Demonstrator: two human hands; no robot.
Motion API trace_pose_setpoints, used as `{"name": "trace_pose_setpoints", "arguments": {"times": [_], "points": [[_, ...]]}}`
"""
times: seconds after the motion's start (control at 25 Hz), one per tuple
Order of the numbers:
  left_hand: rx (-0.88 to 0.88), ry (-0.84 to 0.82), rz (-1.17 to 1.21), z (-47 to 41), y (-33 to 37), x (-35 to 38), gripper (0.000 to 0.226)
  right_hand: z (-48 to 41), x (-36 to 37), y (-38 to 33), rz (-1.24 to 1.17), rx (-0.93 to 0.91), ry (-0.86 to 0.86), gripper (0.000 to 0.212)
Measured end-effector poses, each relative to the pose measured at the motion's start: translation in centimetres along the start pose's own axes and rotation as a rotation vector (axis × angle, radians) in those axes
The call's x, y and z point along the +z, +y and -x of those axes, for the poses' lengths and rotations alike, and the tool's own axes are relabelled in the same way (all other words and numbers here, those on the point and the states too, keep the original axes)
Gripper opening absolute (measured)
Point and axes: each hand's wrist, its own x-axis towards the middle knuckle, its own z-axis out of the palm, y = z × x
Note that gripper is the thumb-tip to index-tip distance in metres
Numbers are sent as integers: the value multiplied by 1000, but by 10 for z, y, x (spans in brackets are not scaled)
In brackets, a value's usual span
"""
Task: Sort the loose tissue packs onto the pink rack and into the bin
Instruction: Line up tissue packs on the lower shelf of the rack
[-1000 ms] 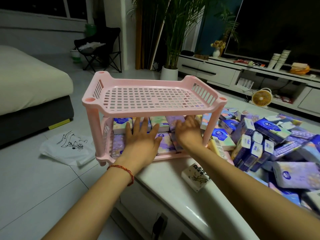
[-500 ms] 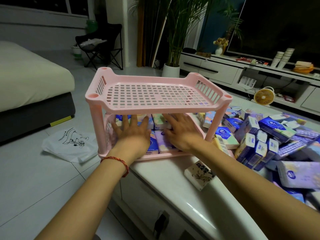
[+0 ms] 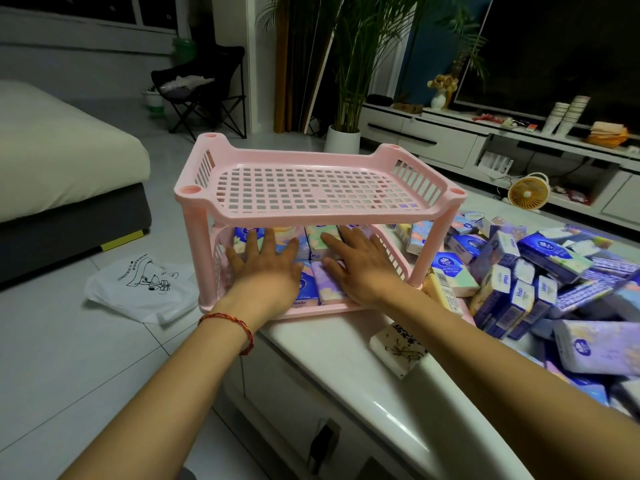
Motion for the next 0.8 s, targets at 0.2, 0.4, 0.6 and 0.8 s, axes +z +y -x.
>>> {"name": "trace_pose_setpoints", "arguments": {"times": [0.2,0.4,0.6,0.8], "points": [[88,227,97,9,20,-2,50,24,-30,-19,-110,-89,92,61],[432,428,538,52,59,12,39,97,-74,-22,39,-206,87,46],[677,521,583,82,95,23,35,145,-117,45,-57,150,49,37],[761,477,544,95,115,36,26,176,-118,68,9,237,-265,15]]}}
